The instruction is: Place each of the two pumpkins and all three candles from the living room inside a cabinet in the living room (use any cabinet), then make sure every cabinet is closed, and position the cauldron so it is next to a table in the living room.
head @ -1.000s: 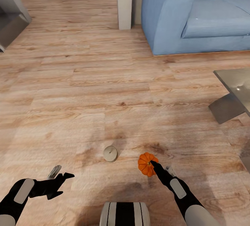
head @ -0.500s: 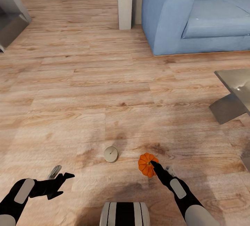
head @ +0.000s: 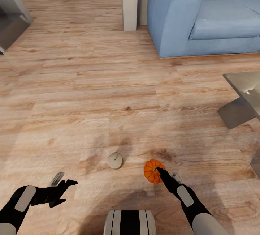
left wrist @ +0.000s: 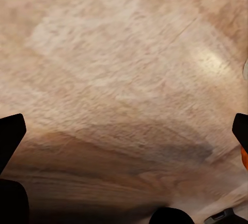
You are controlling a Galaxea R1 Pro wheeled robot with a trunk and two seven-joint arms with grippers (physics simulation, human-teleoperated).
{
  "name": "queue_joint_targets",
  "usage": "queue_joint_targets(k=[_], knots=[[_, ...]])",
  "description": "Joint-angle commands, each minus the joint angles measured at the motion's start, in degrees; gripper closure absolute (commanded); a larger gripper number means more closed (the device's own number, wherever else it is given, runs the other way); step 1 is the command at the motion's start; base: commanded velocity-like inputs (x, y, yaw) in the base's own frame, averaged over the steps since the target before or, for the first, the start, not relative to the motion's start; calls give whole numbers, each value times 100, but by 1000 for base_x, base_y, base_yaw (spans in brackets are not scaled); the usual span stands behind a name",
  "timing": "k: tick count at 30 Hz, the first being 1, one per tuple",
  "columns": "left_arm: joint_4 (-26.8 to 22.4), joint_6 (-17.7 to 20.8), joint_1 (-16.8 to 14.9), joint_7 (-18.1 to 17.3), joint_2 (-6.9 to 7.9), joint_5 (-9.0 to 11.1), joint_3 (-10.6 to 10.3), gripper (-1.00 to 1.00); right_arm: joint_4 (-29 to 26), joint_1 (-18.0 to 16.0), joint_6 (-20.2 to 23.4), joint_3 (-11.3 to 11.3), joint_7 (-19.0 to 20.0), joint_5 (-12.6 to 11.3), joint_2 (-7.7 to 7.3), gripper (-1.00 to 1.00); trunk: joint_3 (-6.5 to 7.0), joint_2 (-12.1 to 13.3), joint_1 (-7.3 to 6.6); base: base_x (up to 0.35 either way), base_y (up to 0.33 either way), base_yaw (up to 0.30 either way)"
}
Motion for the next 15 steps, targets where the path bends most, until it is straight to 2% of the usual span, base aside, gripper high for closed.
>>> queue_joint_targets(k=[1, 15], knots=[[0, 0, 0, 0, 0, 0, 0, -100, 110, 0, -4, -3, -26, 56, -3, 100, 0, 0, 2, 0, 0, 0], [0, 0, 0, 0, 0, 0, 6, -100, 110, 0, 13, 0, -24, 56, 1, 100, 0, 0, 2, 0, 27, 0]])
